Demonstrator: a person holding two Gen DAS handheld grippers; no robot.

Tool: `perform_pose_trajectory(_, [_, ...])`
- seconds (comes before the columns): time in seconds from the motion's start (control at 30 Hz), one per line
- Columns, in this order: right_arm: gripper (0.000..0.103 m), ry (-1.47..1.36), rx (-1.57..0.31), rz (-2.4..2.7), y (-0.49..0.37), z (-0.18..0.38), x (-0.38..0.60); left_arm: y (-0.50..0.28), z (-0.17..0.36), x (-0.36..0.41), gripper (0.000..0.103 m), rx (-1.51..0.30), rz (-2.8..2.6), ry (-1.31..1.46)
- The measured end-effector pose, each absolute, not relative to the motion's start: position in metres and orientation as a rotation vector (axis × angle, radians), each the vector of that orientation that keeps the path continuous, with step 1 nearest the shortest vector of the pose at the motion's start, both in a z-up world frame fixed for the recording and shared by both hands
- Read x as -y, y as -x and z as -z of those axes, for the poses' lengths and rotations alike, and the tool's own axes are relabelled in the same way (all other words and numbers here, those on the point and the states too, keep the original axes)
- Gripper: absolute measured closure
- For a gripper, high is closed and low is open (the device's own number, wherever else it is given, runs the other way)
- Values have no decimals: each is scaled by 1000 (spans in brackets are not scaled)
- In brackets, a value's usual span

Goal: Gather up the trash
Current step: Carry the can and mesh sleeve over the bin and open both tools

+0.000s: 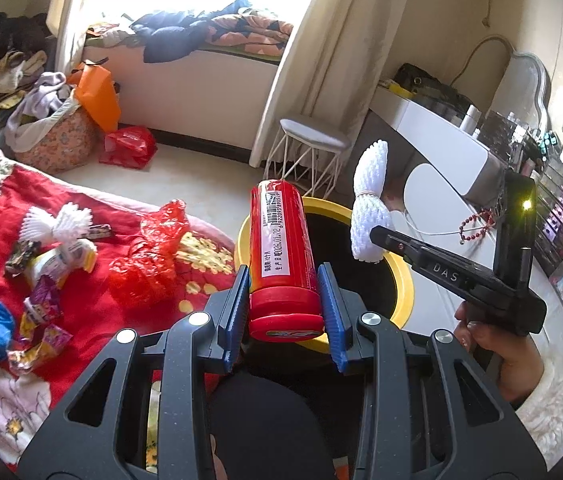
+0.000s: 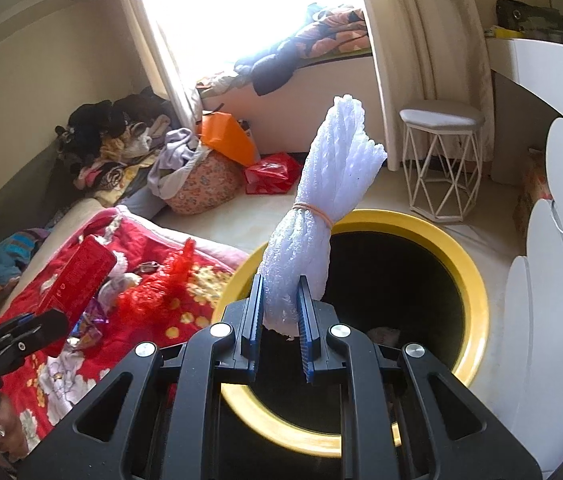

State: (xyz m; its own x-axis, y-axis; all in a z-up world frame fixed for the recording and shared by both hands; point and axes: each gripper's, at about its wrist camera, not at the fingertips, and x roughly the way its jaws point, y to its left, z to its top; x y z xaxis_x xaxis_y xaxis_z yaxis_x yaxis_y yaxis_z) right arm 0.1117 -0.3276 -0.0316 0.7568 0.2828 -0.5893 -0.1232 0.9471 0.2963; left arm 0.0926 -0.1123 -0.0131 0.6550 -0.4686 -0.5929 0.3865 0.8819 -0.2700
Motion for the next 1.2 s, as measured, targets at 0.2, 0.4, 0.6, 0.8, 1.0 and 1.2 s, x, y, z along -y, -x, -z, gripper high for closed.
perform_pose_trajectory(0.2, [87, -247, -705, -199, -115, 41, 336, -103, 17, 125, 75, -716, 497, 104])
perform_pose_trajectory(0.4, [88, -256, -741, -184, -118, 52, 343, -118, 21, 142, 75, -731, 508, 82])
perform_pose_trajectory(0.6, [87, -263, -790, -176, -122, 66, 346, -139, 30, 156, 75, -767, 513, 81])
perform_pose_trajectory(0.8, [87, -273, -823, -174, -125, 73, 347, -157, 38, 165, 75, -792, 507, 56])
perform_pose_trajectory(1.0, [80, -287, -843, -164, -128, 78, 348, -171, 42, 178, 78, -798, 525, 50])
perform_pose_trajectory(1.2, [56, -309, -811, -120, -126, 74, 357, -174, 45, 182, 66, -800, 513, 46])
